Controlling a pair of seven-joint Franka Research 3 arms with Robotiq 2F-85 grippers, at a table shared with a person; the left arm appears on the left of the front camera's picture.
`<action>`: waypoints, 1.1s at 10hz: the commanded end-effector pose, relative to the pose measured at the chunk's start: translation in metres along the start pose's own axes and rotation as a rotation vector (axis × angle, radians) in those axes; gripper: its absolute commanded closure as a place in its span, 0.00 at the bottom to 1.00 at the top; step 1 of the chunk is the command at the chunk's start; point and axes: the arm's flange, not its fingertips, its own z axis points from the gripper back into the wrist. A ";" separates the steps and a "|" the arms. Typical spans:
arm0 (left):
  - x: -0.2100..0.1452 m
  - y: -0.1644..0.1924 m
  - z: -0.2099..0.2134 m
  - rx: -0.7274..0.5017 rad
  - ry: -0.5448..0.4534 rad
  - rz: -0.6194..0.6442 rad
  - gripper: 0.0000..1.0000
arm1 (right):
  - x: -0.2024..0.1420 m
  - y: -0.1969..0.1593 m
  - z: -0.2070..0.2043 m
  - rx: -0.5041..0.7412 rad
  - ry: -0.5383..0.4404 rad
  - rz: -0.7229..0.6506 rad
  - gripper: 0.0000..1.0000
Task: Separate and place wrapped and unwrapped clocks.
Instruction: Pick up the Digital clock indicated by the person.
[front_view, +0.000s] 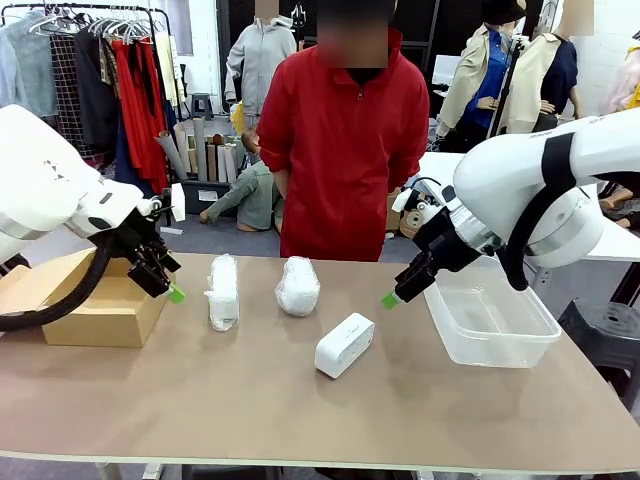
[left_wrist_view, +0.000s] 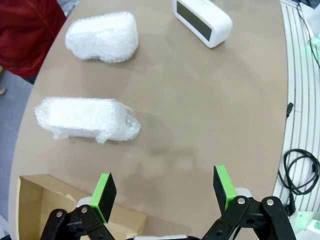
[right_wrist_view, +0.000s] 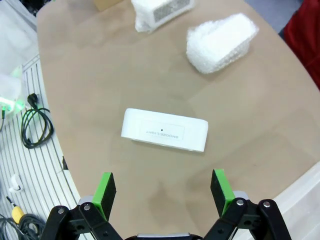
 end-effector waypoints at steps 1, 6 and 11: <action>0.000 0.000 0.001 -0.013 -0.017 0.009 0.00 | 0.001 0.005 0.003 0.005 -0.009 -0.016 0.00; -0.021 0.040 0.011 -0.050 -0.120 -0.222 0.00 | 0.018 -0.045 0.018 0.181 -0.159 0.257 0.00; -0.042 0.080 0.042 -0.184 -0.356 -0.277 0.00 | 0.012 -0.094 0.061 0.155 -0.270 0.387 0.00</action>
